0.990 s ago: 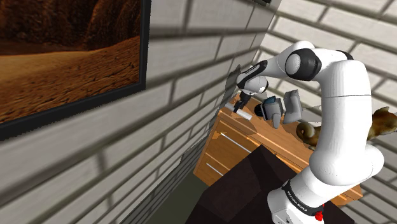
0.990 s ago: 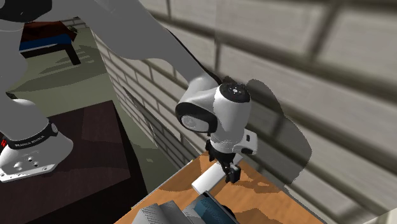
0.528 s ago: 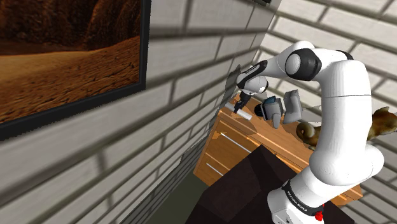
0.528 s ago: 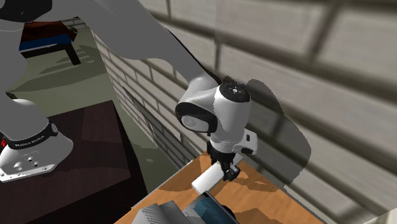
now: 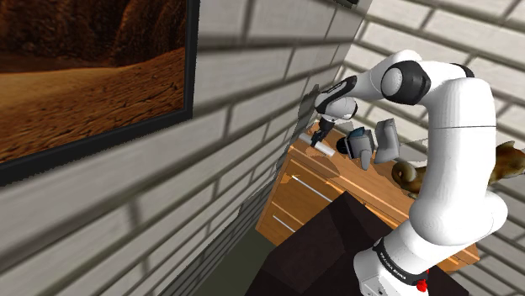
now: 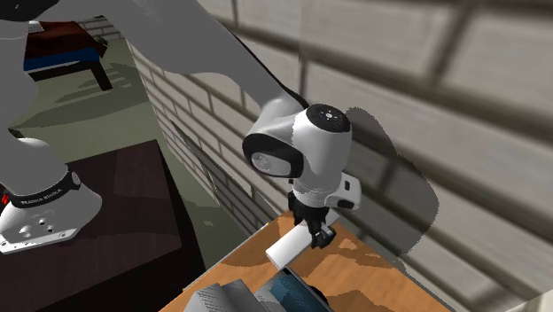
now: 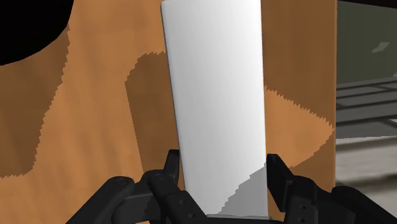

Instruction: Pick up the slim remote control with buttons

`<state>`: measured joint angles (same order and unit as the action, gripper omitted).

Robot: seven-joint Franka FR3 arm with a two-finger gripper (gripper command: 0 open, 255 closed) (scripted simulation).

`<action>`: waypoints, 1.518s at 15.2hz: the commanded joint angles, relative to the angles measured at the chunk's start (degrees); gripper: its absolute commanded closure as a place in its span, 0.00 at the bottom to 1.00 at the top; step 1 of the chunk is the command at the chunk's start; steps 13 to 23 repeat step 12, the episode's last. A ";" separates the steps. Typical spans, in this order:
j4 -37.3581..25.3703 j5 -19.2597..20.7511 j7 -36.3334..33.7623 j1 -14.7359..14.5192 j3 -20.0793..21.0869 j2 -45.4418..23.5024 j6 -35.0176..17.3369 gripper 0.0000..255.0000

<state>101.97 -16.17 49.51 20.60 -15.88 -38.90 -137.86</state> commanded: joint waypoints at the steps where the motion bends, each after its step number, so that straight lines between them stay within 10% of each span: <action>1: 0.07 0.38 -0.27 -0.25 -0.33 1.12 1.02 1.00; 23: 0.28 2.17 -1.41 -1.24 -1.74 6.03 5.63 1.00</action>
